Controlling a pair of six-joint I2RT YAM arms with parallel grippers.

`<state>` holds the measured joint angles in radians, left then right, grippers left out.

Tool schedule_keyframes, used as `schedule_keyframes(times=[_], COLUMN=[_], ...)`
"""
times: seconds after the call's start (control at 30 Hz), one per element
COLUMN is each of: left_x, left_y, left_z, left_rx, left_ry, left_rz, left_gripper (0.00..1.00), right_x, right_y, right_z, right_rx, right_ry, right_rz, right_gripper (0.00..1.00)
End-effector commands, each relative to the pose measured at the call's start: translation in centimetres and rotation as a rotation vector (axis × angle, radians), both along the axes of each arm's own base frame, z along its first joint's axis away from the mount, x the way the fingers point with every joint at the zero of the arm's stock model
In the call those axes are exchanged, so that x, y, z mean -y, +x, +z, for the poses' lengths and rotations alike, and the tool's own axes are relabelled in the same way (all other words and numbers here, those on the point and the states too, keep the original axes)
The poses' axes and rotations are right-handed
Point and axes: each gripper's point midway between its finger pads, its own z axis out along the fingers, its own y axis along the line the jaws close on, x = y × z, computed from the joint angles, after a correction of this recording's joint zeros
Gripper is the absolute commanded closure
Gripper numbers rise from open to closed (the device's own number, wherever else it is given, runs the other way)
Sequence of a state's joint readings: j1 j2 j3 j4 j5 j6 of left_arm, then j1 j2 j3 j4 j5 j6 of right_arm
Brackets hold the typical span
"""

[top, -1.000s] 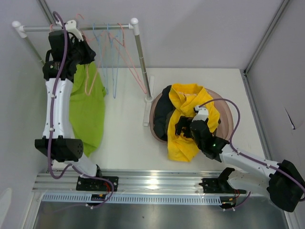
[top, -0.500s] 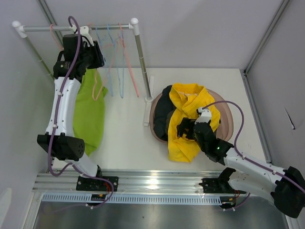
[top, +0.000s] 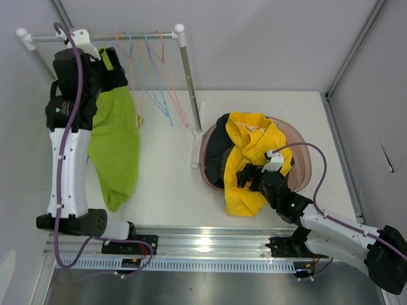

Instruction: Remove the shorts from the hanger

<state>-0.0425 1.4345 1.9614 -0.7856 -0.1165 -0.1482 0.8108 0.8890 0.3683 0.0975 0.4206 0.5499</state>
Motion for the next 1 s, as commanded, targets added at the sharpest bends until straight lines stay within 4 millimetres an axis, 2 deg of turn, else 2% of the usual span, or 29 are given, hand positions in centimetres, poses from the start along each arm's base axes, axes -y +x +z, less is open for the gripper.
schedule_keyframes(times=[0.0, 0.13, 0.17, 0.2, 0.23, 0.37, 0.4, 0.5, 0.57, 0.6, 0.63, 0.67, 0.7, 0.73, 0.77, 0.83, 0.87, 0.93, 0.97], left_x=[-2.2, -4.7, -5.3, -7.0, -7.5, -10.5, -11.5, -12.7, -13.1, -13.5, -13.7, -14.1, -14.5, -14.9, -15.1, -15.5, -15.5, -15.6, -15.5], left_y=[-2.9, -4.0, -3.8, -3.6, -3.4, -1.8, -0.9, 1.0, 2.1, 3.5, 4.0, 4.3, 4.9, 6.0, 6.3, 7.3, 7.5, 7.8, 8.0], left_z=[5.2, 5.7, 5.2, 4.7, 4.3, 1.9, 0.8, -0.8, -0.8, -1.5, -2.1, -0.9, -1.4, -2.7, -2.1, -3.5, -3.7, -4.4, -4.4], left_rx=[0.147, 0.156, 0.147, 0.139, 0.135, 0.081, 0.052, 0.021, 0.021, -0.001, -0.027, 0.0, -0.014, -0.047, -0.032, -0.064, -0.066, -0.083, -0.081], left_ry=[0.026, 0.057, 0.056, 0.053, 0.044, 0.045, 0.042, 0.038, 0.04, 0.046, 0.047, 0.046, 0.049, 0.055, 0.062, 0.062, 0.062, 0.06, 0.057], left_rz=[0.104, 0.206, 0.228, 0.272, 0.288, 0.39, 0.421, 0.431, 0.429, 0.43, 0.433, 0.441, 0.448, 0.455, 0.463, 0.468, 0.467, 0.472, 0.463], left_gripper=[0.05, 0.01, 0.01, 0.01, 0.01, 0.03, 0.04, 0.05, 0.05, 0.07, 0.07, 0.07, 0.07, 0.07, 0.07, 0.09, 0.1, 0.23, 0.33], right_x=[-0.9, -2.3, -2.5, -2.6, -2.9, -3.1, -3.1, -3.1, -3.1, -3.1, -3.1, -3.2, -3.1, -3.1, -3.1, -3.0, -2.9, -2.8, -2.8], right_y=[-1.1, -1.2, -1.3, -1.3, -1.4, -1.5, -1.4, -1.5, -1.5, -1.5, -1.5, -1.5, -1.5, -1.5, -1.5, -1.5, -1.5, -1.5, -1.4], right_z=[-2.1, -2.1, -2.3, -2.4, -2.8, -3.2, -3.2, -3.3, -3.3, -3.4, -3.4, -3.5, -3.5, -3.4, -3.4, -3.4, -3.5, -3.5, -3.4], right_rx=[-0.019, 0.014, 0.012, 0.011, 0.003, -0.009, -0.009, -0.008, -0.011, -0.013, -0.014, -0.016, -0.016, -0.014, -0.015, -0.013, -0.017, -0.015, -0.016], right_ry=[0.036, 0.108, 0.115, 0.118, 0.115, 0.111, 0.112, 0.111, 0.115, 0.117, 0.115, 0.115, 0.115, 0.117, 0.118, 0.121, 0.121, 0.127, 0.131], right_rz=[0.051, 0.102, 0.112, 0.119, 0.13, 0.138, 0.138, 0.143, 0.143, 0.144, 0.144, 0.145, 0.145, 0.145, 0.147, 0.143, 0.144, 0.14, 0.14], right_gripper=[0.01, 0.0, 0.01, 0.01, 0.01, 0.01, 0.01, 0.01, 0.01, 0.01, 0.0, 0.01, 0.01, 0.01, 0.0, 0.01, 0.01, 0.01, 0.0])
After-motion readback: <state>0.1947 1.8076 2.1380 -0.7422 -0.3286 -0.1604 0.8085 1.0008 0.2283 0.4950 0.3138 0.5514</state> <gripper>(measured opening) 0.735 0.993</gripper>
